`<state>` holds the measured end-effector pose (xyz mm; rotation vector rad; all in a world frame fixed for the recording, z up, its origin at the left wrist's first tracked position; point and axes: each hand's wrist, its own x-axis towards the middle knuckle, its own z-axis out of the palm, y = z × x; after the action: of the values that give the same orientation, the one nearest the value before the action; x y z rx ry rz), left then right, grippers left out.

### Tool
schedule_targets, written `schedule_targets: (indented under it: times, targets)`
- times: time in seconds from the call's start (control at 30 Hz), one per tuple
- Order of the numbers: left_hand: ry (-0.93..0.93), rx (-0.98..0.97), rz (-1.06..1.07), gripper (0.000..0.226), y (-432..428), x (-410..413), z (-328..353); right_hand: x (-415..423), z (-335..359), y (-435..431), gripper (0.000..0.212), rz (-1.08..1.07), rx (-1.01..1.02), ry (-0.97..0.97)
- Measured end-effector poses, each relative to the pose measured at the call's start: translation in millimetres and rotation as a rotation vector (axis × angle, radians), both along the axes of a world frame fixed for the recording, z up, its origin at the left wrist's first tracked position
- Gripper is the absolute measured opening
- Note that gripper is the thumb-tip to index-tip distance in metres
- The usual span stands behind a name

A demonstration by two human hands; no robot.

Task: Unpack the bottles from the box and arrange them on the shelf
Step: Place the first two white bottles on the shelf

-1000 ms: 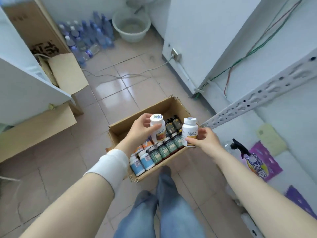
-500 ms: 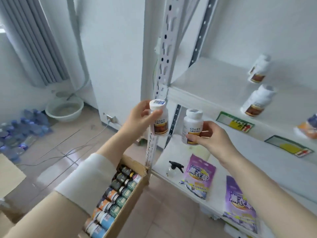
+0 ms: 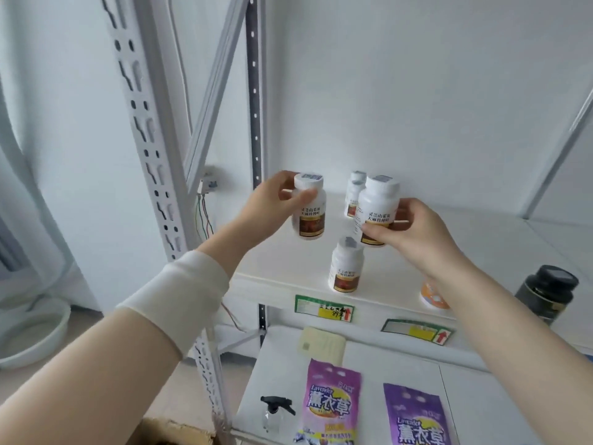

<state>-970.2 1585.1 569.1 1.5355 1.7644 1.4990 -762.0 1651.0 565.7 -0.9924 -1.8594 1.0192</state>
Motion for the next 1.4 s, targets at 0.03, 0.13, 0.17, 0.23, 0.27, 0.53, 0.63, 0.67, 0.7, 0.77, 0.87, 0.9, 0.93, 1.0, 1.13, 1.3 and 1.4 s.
schedule_targets:
  times: [0.03, 0.13, 0.17, 0.23, 0.27, 0.53, 0.63, 0.67, 0.7, 0.77, 0.87, 0.9, 0.93, 1.0, 1.13, 1.3, 1.4]
  targets:
    - [0.026, -0.023, -0.008, 0.029, 18.6, -3.6, -0.9, -2.8, 1.8, 9.8, 0.051, -0.019, 0.001, 0.000]
    - [0.051, -0.072, -0.044, 0.032, 71.0, -11.4, -7.3, -13.7, -2.7, 39.8, 0.054, -0.061, -0.029, -0.019]
    - [0.059, -0.093, -0.068, 0.027, 86.5, -12.4, -9.5, -17.8, -6.9, 49.3, 0.054, -0.077, -0.047, -0.033]
    - [0.062, -0.134, -0.105, 0.022, 113.8, -12.2, -16.7, -25.6, -18.6, 66.1, 0.055, -0.107, -0.082, -0.068]
    - [0.036, -0.133, -0.134, 0.026, 127.2, -13.1, -22.5, -29.3, -25.4, 73.5, 0.055, -0.119, -0.099, -0.085]
    - [0.007, -0.184, -0.303, 0.023, 190.0, -7.4, -57.2, -44.0, -69.1, 94.7, 0.057, -0.143, -0.177, -0.249]
    - [0.034, -0.197, -0.338, 0.025, 198.0, -3.8, -62.3, -46.2, -74.7, 94.3, 0.056, -0.145, -0.185, -0.265]
    - [0.042, -0.198, -0.349, 0.027, 199.2, -2.9, -63.7, -46.7, -75.5, 93.5, 0.055, -0.146, -0.185, -0.262]
    - [0.055, -0.196, -0.356, 0.029, 199.1, -2.2, -64.4, -47.1, -75.9, 92.2, 0.055, -0.143, -0.184, -0.257]
    - [0.079, -0.188, -0.362, 0.033, 198.1, -2.0, -66.1, -47.7, -76.1, 89.4, 0.056, -0.134, -0.181, -0.253]
    - [0.092, -0.183, -0.366, 0.035, 196.6, -2.6, -67.6, -47.8, -76.5, 88.7, 0.057, -0.137, -0.177, -0.259]
    - [0.093, -0.191, -0.368, 0.036, 195.8, -2.4, -67.1, -48.1, -76.2, 89.1, 0.057, -0.135, -0.178, -0.268]
    - [0.093, -0.202, -0.372, 0.038, 195.2, -2.2, -66.3, -48.0, -75.1, 89.3, 0.058, -0.129, -0.181, -0.279]
    - [0.095, -0.220, -0.373, 0.045, 192.3, -2.0, -61.6, -46.6, -70.3, 89.2, 0.060, -0.108, -0.184, -0.293]
    - [0.124, -0.199, -0.311, 0.046, 179.9, -5.2, -39.4, -34.7, -48.3, 87.2, 0.071, -0.098, -0.124, -0.313]
    - [0.492, -0.162, -0.100, 0.041, 148.6, -10.4, 1.3, -17.1, -2.1, 84.4, 0.068, -0.106, 0.015, -0.373]
    - [0.863, -0.204, 0.063, 0.043, 113.8, -6.5, 23.3, -14.0, 18.9, 75.6, 0.064, -0.113, 0.182, -0.496]
